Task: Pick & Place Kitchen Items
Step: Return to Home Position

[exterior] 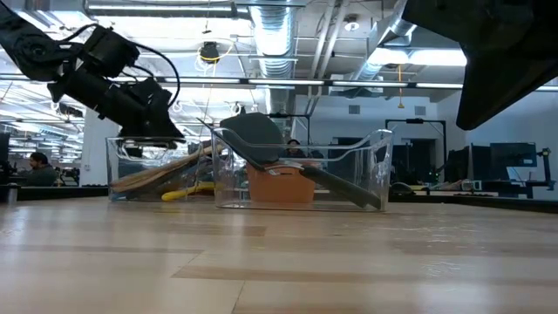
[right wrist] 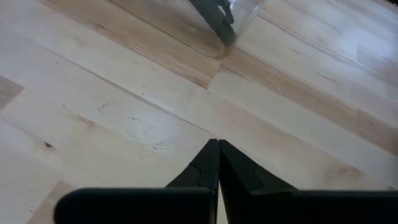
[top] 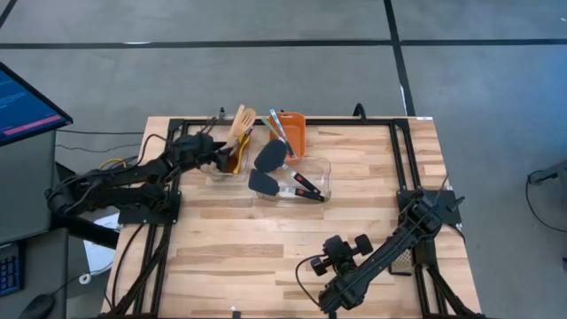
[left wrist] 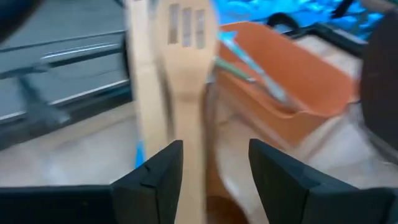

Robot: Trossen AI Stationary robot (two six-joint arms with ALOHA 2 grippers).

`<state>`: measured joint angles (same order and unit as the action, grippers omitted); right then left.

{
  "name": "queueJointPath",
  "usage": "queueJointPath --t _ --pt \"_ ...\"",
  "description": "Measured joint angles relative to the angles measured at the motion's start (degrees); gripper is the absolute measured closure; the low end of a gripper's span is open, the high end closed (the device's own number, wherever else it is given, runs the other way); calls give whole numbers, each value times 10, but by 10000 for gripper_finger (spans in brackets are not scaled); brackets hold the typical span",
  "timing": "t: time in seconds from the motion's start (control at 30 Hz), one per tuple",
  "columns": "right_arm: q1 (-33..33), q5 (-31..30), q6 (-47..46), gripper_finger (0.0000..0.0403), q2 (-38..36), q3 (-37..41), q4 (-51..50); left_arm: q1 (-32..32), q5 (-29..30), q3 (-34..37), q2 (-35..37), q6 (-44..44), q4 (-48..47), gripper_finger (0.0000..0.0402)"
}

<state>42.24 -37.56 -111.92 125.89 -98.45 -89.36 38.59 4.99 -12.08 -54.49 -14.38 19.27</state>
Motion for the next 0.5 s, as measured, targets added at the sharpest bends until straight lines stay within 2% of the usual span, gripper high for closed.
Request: queueJointPath --t 0.13,0.33,0.5 --pt "0 1 34 403 0 0 0 -6 -53 0 11 13 12 248" --pt "-16 0 117 403 -8 0 6 -35 -104 0 42 20 12 315" --pt "-53 -18 265 403 -30 0 56 -72 -109 0 82 21 13 381"
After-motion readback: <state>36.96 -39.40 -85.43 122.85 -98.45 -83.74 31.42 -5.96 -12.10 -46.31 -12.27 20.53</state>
